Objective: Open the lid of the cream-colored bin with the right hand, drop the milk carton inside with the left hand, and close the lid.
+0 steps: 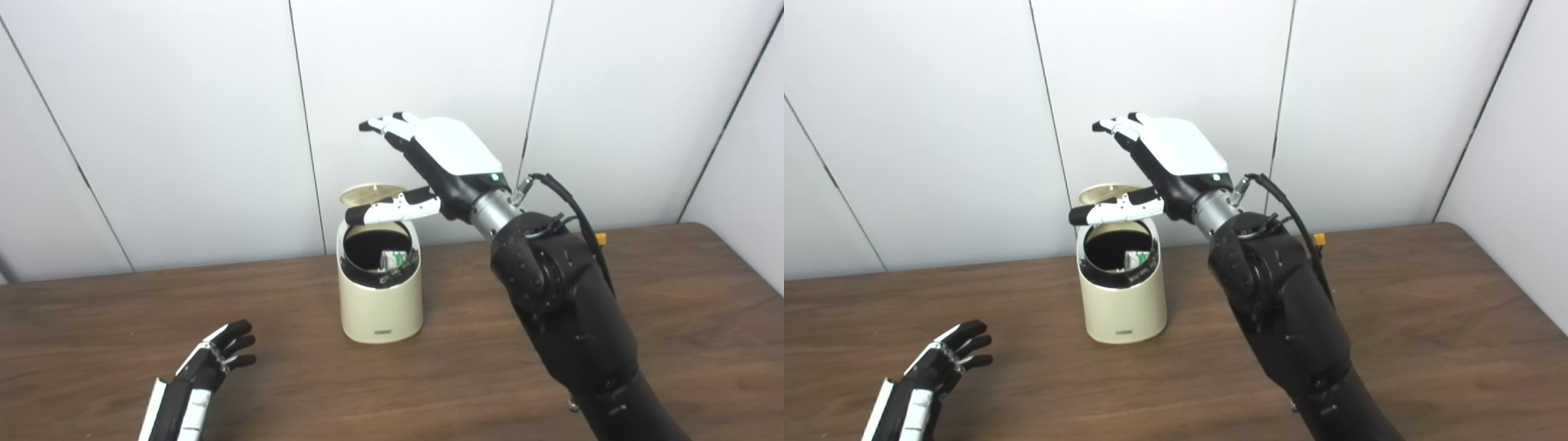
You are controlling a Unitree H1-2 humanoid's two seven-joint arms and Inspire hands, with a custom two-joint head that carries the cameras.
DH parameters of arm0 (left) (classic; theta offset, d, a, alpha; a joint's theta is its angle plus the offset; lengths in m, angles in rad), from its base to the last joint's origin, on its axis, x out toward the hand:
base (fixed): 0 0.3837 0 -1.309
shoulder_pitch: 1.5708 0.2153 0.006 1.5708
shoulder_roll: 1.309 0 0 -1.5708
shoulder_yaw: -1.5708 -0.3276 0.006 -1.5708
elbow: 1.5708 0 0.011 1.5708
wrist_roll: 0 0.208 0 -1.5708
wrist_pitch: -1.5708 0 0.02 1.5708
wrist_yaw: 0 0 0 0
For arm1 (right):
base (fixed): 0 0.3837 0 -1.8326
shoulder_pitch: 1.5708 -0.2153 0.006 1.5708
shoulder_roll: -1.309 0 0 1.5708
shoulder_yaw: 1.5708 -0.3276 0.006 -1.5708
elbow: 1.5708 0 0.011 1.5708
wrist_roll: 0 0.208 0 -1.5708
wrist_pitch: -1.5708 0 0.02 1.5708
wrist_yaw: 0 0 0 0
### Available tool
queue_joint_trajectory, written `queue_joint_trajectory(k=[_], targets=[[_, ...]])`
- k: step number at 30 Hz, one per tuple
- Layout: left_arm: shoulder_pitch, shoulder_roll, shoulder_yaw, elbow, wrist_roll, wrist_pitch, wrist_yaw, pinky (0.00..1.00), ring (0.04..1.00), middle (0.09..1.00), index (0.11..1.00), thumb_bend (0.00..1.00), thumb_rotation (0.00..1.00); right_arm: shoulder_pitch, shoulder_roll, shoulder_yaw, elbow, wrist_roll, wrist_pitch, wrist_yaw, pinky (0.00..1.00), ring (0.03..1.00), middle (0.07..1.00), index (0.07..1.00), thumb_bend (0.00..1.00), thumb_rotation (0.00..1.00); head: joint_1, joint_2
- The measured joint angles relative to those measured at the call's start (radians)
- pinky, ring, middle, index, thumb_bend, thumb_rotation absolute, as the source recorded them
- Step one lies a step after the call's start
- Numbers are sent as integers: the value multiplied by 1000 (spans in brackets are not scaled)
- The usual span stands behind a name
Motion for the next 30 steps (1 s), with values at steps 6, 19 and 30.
queue_joint_trajectory(k=[6, 19, 30], targets=[[1, -9, 9, 0, 11, -2, 0, 716, 800, 828, 828, 695, 886, 1, -4, 27, 57, -5, -6, -16, 775, 929, 894, 861, 886, 860, 9, -3], [1, -16, 7, -2, 14, 4, -11, 730, 815, 844, 842, 675, 847, 89, -5, 69, 2, 27, -6, -14, 861, 932, 869, 838, 867, 886, 28, 5], [2, -23, 8, -5, 7, 7, -21, 719, 799, 829, 832, 664, 855, 211, -3, 70, -117, 56, -7, -14, 861, 932, 861, 826, 851, 896, 28, 12]])
